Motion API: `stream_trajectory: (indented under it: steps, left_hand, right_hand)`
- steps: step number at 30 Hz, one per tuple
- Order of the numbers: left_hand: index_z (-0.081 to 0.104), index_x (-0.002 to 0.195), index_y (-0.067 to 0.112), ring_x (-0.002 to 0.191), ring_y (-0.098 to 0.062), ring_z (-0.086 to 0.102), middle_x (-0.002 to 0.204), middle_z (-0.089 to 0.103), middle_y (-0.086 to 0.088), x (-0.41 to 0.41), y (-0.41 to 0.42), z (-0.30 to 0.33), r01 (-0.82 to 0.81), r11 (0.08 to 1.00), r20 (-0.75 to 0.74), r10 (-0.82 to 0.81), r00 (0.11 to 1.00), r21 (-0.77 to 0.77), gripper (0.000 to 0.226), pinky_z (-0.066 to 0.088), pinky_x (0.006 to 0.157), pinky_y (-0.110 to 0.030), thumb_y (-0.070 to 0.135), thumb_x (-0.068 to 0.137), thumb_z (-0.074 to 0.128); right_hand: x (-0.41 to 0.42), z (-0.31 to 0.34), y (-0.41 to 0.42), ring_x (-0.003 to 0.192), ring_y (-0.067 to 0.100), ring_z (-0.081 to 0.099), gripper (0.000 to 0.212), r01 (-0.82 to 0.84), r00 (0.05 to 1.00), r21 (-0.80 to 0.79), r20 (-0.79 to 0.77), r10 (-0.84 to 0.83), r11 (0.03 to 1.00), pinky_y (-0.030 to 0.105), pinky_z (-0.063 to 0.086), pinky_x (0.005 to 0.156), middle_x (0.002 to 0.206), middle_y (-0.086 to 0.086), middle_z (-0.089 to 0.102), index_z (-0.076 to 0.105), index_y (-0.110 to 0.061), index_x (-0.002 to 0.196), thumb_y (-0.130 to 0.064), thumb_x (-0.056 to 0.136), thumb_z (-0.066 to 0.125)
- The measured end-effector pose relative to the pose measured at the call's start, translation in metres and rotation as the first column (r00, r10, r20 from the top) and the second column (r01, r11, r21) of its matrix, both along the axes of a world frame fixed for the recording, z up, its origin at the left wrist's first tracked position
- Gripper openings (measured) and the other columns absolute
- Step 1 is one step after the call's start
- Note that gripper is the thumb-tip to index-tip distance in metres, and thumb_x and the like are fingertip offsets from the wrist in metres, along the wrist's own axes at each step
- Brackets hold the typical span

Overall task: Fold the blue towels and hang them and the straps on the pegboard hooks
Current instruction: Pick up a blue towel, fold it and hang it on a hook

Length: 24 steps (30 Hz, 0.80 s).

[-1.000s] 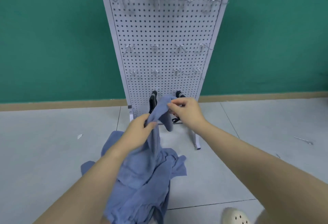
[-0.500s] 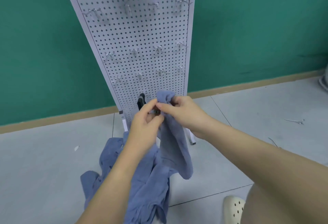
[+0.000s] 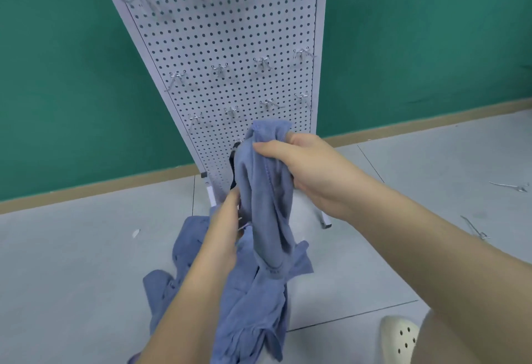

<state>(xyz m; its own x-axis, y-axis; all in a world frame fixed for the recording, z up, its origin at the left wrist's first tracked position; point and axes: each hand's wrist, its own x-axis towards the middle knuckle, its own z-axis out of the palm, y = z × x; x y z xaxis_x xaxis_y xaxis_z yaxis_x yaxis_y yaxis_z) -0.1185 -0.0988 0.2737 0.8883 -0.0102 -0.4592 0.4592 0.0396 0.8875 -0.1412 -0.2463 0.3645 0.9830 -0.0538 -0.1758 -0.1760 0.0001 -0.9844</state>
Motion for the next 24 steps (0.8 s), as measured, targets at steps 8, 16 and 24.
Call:
stream_trajectory:
  steps: [8, 16, 24]
  left_hand:
    - [0.076, 0.102, 0.018, 0.096, -0.022, 0.07, 0.1, 0.076, -0.007, 0.02, -0.007, 0.007, 0.162, 0.952, 0.111, -0.137, 0.984, -0.258, 0.026, 0.051, 0.09, -0.039, 0.03, 0.101, 0.053]
    - [0.056, 0.092, -0.011, 0.069, -0.024, 0.035, 0.073, 0.049, -0.014, 0.031, 0.007, 0.01, -0.114, 0.993, 0.425, 0.091, 0.901, 0.029, 0.039, 0.032, 0.065, -0.034, 0.027, 0.099, 0.062]
    - [0.06, 0.088, -0.007, 0.077, -0.018, 0.04, 0.078, 0.048, -0.006, 0.028, 0.015, 0.03, -0.14, 0.99, 0.587, 0.098, 0.803, 0.026, 0.046, 0.034, 0.073, -0.037, 0.039, 0.094, 0.063]
  right_hand:
    - [0.016, 0.002, -0.012, 0.108, 0.022, 0.074, 0.012, 0.041, 0.999, 0.024, 0.027, -0.041, 0.999, 0.048, 0.051, 0.108, 0.105, 0.005, 0.08, 0.073, -0.017, 0.104, -0.026, 0.098, 0.067]
    - [0.047, -0.018, -0.014, 0.101, 0.022, 0.076, 0.019, 0.011, 1.0, -0.06, -0.022, -0.012, 0.998, 0.05, 0.055, 0.103, 0.101, 0.002, 0.08, 0.073, -0.017, 0.11, -0.029, 0.096, 0.068]
    - [0.062, -0.038, -0.005, 0.101, 0.025, 0.075, 0.022, -0.031, 0.999, -0.11, -0.034, 0.027, 0.993, 0.054, 0.056, 0.1, 0.101, 0.008, 0.079, 0.074, -0.013, 0.105, -0.022, 0.09, 0.062]
